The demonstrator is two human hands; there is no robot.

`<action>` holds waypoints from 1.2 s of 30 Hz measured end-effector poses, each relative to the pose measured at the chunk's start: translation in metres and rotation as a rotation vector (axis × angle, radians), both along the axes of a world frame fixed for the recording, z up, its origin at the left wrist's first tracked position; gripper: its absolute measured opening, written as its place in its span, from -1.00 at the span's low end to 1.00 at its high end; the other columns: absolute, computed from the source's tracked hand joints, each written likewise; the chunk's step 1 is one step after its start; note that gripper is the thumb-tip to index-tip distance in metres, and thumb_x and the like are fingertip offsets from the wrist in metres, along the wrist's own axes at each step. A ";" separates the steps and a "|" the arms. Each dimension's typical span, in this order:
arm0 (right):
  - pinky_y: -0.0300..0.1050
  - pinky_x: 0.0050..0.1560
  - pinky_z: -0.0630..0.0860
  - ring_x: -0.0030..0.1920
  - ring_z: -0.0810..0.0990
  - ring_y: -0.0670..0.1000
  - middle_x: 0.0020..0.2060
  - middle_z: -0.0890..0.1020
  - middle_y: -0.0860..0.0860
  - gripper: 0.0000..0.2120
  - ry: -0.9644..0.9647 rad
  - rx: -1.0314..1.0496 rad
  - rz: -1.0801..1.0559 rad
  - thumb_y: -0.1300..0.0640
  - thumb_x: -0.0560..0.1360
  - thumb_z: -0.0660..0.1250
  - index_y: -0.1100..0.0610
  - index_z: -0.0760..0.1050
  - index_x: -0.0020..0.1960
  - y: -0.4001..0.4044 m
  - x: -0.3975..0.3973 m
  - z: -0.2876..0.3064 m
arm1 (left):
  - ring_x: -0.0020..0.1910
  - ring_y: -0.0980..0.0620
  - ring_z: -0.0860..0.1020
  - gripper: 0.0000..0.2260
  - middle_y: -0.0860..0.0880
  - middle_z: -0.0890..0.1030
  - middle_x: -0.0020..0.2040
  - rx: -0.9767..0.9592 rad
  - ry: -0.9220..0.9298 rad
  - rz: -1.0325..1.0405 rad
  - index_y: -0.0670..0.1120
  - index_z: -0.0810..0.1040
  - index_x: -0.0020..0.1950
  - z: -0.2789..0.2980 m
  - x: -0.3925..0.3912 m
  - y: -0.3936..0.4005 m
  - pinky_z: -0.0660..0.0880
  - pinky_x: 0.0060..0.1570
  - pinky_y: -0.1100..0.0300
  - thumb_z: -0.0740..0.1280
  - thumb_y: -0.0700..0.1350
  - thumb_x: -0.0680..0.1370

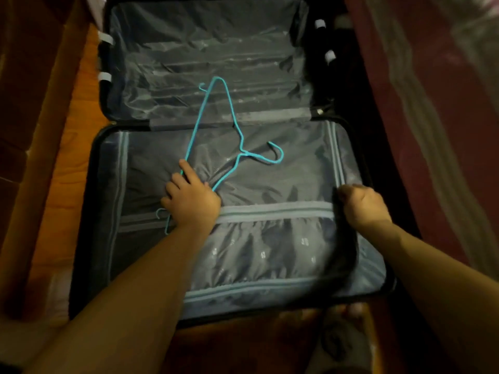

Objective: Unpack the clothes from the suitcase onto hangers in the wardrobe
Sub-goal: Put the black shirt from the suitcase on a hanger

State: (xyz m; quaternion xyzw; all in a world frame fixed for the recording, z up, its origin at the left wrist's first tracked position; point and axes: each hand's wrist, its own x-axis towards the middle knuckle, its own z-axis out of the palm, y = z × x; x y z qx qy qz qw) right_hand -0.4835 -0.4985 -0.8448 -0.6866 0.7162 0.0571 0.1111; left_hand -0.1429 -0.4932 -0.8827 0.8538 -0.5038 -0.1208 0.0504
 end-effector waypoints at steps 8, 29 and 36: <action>0.12 -0.03 0.49 0.02 0.59 0.38 -0.03 0.63 0.32 -0.84 -0.046 0.051 -0.368 0.16 0.58 0.26 0.25 0.53 0.03 0.140 0.024 0.014 | 0.43 -0.33 0.29 -0.18 -0.32 0.28 0.45 0.102 0.208 -0.130 -0.12 0.04 0.63 0.012 0.032 0.002 0.29 0.36 -0.22 0.37 0.12 0.51; -0.07 0.06 0.62 -0.10 0.69 0.08 -0.22 0.71 0.02 -0.82 -0.768 0.411 -0.458 0.23 0.41 0.32 0.01 0.60 -0.29 0.195 0.361 0.013 | 0.03 -0.27 0.64 -0.55 -0.28 0.65 0.09 0.150 0.559 0.169 -0.15 0.49 0.28 0.132 0.220 0.054 0.55 -0.11 0.02 0.45 0.00 0.46; 0.03 0.02 0.49 0.07 0.60 0.25 -0.01 0.68 0.18 -0.83 -0.486 0.315 0.078 0.13 0.52 0.30 0.12 0.62 0.04 0.211 0.376 0.007 | 0.32 -0.15 0.51 -0.44 -0.12 0.53 0.37 0.166 0.464 0.089 -0.13 0.41 0.45 0.144 0.250 0.055 0.44 0.20 0.12 0.47 0.03 0.52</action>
